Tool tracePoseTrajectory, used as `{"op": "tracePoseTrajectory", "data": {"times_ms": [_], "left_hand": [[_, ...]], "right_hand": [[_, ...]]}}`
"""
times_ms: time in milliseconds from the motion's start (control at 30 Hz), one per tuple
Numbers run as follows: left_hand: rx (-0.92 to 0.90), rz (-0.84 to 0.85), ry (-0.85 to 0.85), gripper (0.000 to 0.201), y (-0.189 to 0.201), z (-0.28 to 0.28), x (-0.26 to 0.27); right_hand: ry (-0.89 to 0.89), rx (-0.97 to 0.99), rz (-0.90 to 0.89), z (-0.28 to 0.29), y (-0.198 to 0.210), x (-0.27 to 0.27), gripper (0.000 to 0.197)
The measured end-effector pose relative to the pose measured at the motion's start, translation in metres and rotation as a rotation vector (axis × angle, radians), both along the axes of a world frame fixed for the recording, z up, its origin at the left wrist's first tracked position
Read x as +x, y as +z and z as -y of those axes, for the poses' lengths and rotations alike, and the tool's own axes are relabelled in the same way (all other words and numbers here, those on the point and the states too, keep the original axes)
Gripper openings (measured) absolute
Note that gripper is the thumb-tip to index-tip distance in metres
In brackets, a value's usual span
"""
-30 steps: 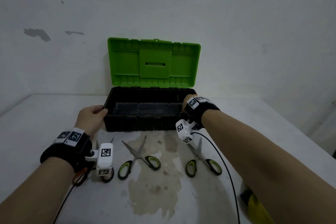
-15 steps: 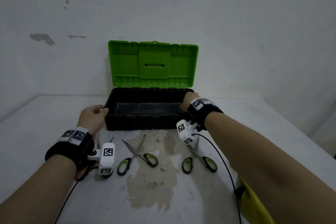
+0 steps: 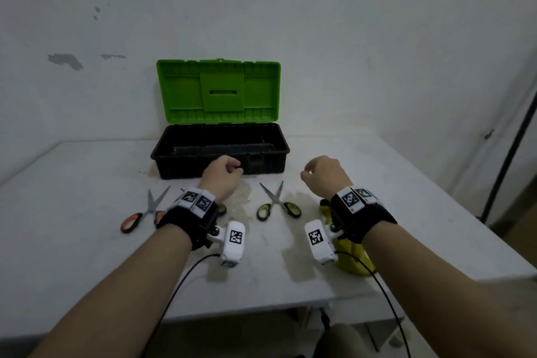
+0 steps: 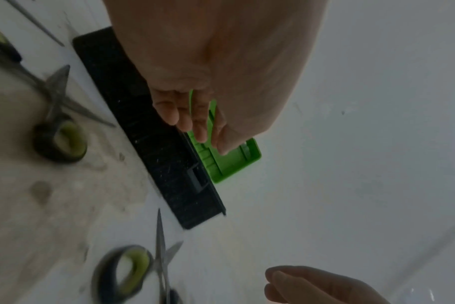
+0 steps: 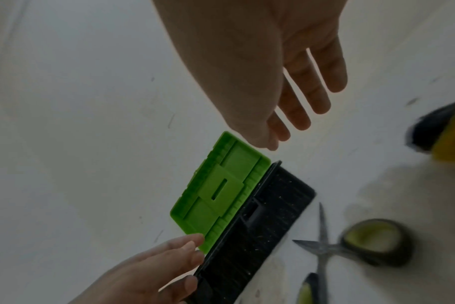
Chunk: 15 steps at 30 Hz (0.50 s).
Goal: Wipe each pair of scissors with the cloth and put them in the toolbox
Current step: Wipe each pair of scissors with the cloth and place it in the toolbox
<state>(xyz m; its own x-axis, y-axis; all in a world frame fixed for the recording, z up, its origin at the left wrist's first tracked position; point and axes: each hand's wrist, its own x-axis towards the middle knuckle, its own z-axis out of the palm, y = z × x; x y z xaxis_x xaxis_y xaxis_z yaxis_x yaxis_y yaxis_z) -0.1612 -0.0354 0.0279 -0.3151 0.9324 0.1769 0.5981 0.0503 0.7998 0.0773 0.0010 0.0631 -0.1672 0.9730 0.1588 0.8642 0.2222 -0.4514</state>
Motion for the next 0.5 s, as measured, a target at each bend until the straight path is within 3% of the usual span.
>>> {"op": "tracePoseTrajectory", "data": {"times_ms": [267,367,500], "left_hand": [[-0.297,-0.158,-0.088,0.019,-0.021,0.02,0.067],[-0.386,-0.211,-0.078,0.032,-0.026,0.015,0.072],[-0.422,-0.325,-0.058,0.035,-0.032,0.006,0.077]], "right_hand": [[-0.114,-0.102,0.135,0.038,-0.046,0.063,0.031],[-0.101,-0.162,0.14,0.04,-0.053,0.066,0.037],[-0.126,-0.221,0.139,0.037,-0.058,0.064,0.046]]}}
